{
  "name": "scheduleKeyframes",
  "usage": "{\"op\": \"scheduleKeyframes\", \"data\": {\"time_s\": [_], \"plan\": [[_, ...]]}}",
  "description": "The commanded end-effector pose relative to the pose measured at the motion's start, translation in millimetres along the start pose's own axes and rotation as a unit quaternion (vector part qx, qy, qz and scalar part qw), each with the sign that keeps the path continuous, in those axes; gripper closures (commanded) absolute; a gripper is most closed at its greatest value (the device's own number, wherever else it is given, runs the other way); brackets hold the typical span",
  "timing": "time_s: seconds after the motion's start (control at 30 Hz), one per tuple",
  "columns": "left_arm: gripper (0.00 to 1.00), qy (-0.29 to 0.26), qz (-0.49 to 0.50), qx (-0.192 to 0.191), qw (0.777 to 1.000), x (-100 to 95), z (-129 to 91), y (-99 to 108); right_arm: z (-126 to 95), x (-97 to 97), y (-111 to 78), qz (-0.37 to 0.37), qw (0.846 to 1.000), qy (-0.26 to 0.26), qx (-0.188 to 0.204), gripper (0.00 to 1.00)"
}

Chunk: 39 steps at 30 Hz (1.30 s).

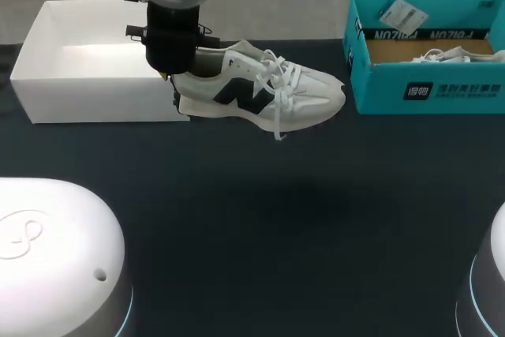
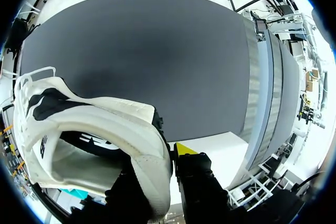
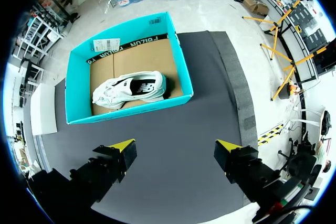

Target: Take the shoe out of the shoebox, open the shoe tongue, remove and reinsert the insole, then place the shoe into the shoebox

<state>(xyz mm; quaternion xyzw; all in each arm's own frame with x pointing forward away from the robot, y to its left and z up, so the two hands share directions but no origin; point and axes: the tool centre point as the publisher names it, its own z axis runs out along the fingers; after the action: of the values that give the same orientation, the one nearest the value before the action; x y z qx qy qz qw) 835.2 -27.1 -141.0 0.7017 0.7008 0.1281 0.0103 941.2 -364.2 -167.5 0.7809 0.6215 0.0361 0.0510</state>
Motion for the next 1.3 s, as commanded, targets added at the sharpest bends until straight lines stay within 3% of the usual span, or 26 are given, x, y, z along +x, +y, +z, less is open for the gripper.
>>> {"op": "scheduleKeyframes", "data": {"time_s": [0.03, 0.7, 1.0, 1.3], "plan": [[1.0, -0.001, 0.0, -0.001, 1.0, 0.7, -1, 0, 0, -0.1, -1.1, 0.0, 1.0, 0.0, -0.001, 0.0], [1.0, -0.001, 0.0, -0.001, 1.0, 0.7, -1, 0, 0, -0.1, -1.1, 0.0, 1.0, 0.0, -0.001, 0.0], [1.0, 0.006, 0.012, 0.0, 1.0, -16.7, 26, -8, 0, -0.1, -1.1, 0.0, 1.0, 0.0, -0.001, 0.0], [1.0, -0.002, 0.02, 0.021, 1.0, -42.7, 69, -24, 0, -0.1, -1.1, 0.0, 1.0, 0.0, -0.001, 0.0]]}}
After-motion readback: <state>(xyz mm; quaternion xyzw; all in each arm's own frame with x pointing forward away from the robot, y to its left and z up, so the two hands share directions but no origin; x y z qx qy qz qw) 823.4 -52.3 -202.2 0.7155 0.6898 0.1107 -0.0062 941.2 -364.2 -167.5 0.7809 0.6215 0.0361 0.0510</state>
